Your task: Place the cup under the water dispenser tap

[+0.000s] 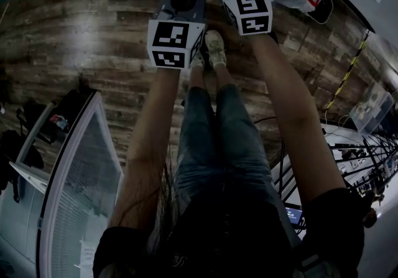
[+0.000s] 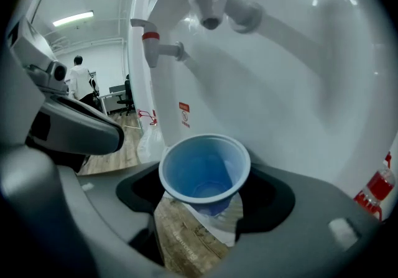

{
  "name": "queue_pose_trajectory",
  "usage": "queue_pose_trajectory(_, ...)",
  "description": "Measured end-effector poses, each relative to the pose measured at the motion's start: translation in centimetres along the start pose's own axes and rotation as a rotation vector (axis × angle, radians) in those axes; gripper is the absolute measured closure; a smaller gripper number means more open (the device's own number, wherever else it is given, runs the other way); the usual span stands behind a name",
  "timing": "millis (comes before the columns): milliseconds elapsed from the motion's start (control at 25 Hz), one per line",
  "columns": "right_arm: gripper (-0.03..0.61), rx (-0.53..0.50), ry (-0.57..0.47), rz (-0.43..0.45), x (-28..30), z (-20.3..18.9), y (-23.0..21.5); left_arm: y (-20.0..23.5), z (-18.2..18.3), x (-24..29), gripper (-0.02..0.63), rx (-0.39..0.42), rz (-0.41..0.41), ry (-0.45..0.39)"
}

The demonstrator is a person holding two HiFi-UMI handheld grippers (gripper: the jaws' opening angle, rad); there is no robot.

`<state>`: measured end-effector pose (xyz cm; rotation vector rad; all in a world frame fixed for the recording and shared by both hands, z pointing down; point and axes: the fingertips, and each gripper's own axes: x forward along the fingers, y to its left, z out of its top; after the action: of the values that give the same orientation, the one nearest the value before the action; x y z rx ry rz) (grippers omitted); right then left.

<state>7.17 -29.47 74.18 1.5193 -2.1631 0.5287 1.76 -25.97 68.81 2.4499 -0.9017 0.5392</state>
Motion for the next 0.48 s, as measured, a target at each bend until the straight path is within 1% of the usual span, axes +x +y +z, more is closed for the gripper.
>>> queue_pose_trajectory(120, 0.252, 0.024, 0.008, -0.012, 0.0, -0.3, -0.2, -0.1, -0.2, 0.1, 0.613, -0.008, -0.002, -0.004)
queue_pose_trajectory(280, 0.252, 0.028, 0.028, -0.022, 0.1, -1.1, -0.4, -0.3, -0.4, 0.2, 0.614, -0.011, -0.007, -0.002)
queue_pose_trajectory(360, 0.249, 0.025, 0.038, -0.039, 0.1, -1.8, -0.7, -0.3, -0.6, 0.3, 0.612, -0.015, -0.009, 0.005)
queue_pose_trajectory(480, 0.233, 0.045, 0.076, -0.058, -0.1, -3.3, -0.9, -0.4, -0.8, 0.3, 0.613, -0.014, -0.015, 0.015)
